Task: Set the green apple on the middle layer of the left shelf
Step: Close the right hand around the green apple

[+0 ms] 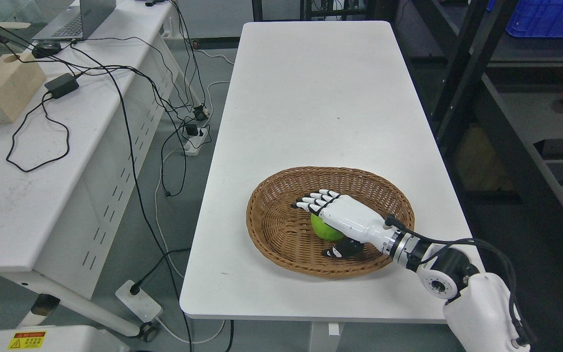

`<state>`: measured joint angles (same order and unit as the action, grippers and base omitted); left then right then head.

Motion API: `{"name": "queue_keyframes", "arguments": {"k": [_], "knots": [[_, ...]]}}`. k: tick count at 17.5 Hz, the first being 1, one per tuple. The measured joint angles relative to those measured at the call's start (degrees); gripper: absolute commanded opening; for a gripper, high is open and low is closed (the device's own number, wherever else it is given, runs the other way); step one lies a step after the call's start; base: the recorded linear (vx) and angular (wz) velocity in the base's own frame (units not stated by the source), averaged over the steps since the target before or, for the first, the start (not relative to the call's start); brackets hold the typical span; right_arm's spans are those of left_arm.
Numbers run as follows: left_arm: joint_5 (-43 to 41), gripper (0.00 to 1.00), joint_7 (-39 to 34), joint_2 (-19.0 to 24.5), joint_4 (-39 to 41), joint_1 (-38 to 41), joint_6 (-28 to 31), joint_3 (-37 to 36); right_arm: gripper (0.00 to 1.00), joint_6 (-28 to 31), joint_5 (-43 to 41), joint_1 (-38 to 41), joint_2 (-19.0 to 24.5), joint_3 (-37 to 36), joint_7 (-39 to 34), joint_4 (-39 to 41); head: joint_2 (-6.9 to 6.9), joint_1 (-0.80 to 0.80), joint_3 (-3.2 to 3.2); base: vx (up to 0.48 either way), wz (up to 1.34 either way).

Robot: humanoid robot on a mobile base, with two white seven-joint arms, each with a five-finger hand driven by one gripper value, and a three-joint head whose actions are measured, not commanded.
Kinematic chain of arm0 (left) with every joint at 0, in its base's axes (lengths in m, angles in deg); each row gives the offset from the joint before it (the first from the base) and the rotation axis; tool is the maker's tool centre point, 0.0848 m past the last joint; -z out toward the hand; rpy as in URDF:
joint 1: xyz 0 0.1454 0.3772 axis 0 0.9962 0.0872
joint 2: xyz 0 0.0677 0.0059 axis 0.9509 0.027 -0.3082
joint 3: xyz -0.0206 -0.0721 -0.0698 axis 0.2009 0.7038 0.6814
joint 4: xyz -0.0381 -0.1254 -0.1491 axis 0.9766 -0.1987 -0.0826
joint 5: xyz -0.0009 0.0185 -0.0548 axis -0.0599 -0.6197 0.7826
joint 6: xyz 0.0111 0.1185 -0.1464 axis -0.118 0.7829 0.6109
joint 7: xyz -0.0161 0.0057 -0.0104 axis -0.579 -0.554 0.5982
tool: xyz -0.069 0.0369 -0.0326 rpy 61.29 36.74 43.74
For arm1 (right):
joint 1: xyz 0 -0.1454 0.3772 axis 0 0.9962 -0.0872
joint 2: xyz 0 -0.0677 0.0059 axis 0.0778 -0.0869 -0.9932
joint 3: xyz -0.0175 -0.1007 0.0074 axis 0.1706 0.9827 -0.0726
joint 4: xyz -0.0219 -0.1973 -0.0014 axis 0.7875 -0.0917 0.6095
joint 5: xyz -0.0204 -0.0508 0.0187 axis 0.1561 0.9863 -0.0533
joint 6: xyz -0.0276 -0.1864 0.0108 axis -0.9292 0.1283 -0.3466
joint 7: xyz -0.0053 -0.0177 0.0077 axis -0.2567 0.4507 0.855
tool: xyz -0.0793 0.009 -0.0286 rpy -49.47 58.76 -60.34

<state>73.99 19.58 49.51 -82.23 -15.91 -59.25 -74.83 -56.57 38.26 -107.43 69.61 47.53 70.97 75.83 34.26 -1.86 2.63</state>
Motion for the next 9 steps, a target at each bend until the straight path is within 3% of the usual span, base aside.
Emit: {"name": "queue_keyframes", "arguments": {"k": [2, 5, 7, 9], "knots": [[0.00, 1.00, 0.00, 0.00, 0.00, 0.00, 0.00, 0.00, 0.83, 0.02, 0.30, -0.18, -0.05, 0.36, -0.01, -0.83, 0.00, 0.00, 0.00, 0.000, 0.00], [0.00, 1.00, 0.00, 0.00, 0.00, 0.00, -0.13, 0.00, 0.52, 0.02, 0.53, -0.36, -0.10, 0.59, 0.02, -1.81, 0.00, 0.00, 0.00, 0.000, 0.00], [0.00, 1.00, 0.00, 0.00, 0.00, 0.00, -0.33, 0.00, 0.49, 0.11, 0.60, -0.42, -0.22, 0.49, 0.79, -2.29, 0.00, 0.00, 0.00, 0.000, 0.00], [0.00, 1.00, 0.00, 0.00, 0.00, 0.00, -0.36, 0.00, 0.22, 0.18, 0.59, -0.53, -0.39, 0.18, 0.90, -2.62, 0.00, 0.00, 0.00, 0.000, 0.00]]}}
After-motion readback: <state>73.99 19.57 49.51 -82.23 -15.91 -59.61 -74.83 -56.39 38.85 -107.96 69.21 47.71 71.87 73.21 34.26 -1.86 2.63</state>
